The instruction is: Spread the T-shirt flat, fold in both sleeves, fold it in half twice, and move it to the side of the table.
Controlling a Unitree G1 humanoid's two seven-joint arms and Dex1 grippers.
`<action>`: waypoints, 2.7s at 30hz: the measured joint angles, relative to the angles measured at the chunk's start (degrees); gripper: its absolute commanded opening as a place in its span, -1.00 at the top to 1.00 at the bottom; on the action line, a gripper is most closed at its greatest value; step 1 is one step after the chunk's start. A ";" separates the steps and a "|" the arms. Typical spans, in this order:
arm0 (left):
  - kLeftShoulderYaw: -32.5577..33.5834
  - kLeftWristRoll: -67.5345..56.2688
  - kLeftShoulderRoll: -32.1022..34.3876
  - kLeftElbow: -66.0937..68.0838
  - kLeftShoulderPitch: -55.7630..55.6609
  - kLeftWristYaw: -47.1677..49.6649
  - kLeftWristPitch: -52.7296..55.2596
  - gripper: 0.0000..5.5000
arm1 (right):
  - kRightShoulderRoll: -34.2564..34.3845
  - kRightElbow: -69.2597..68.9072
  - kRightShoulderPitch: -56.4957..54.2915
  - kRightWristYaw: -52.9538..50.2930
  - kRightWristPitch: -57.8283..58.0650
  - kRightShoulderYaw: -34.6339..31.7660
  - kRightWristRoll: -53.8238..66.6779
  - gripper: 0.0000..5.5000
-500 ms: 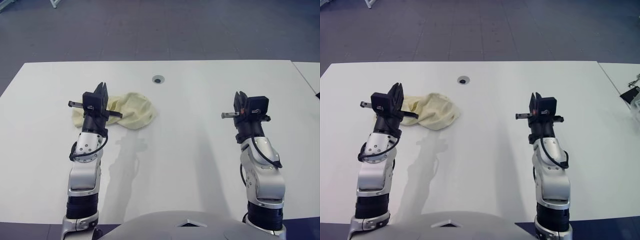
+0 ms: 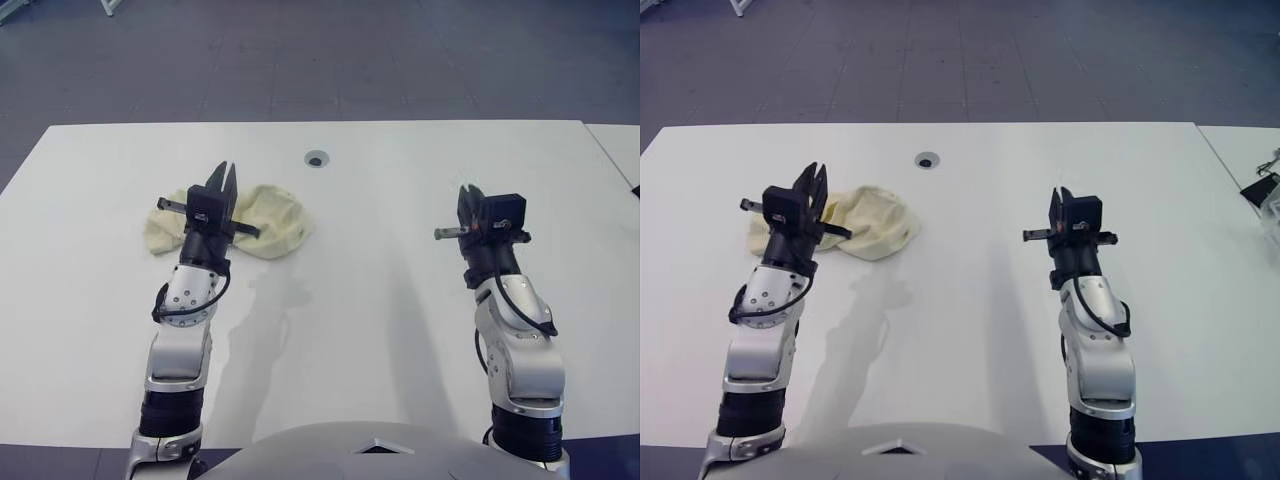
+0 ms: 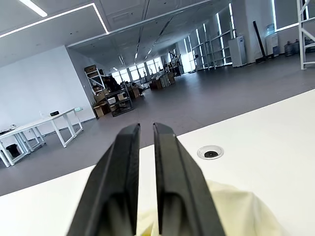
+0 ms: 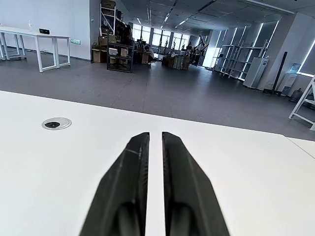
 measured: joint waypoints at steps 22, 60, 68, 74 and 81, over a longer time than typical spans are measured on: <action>1.44 -1.22 -1.31 0.84 -1.26 0.38 1.69 0.80 | 0.09 0.42 0.00 0.95 -2.23 0.14 -0.05 0.20; 6.69 0.31 3.56 11.46 -8.03 2.18 2.76 -0.28 | 1.01 2.21 -1.38 -0.18 -2.96 0.27 -0.16 -0.61; 11.08 3.85 16.51 36.32 -18.22 2.22 0.62 -0.76 | 1.02 1.92 -0.61 0.36 -1.37 1.27 -0.11 -0.96; 8.90 6.99 21.24 46.92 -19.78 1.64 -0.68 -0.96 | 0.99 1.79 -0.44 0.90 -0.46 1.27 0.12 -0.96; 3.12 6.81 15.31 43.90 -16.11 -1.23 0.81 -0.96 | 0.32 0.73 -0.49 2.32 1.12 0.99 0.58 -0.96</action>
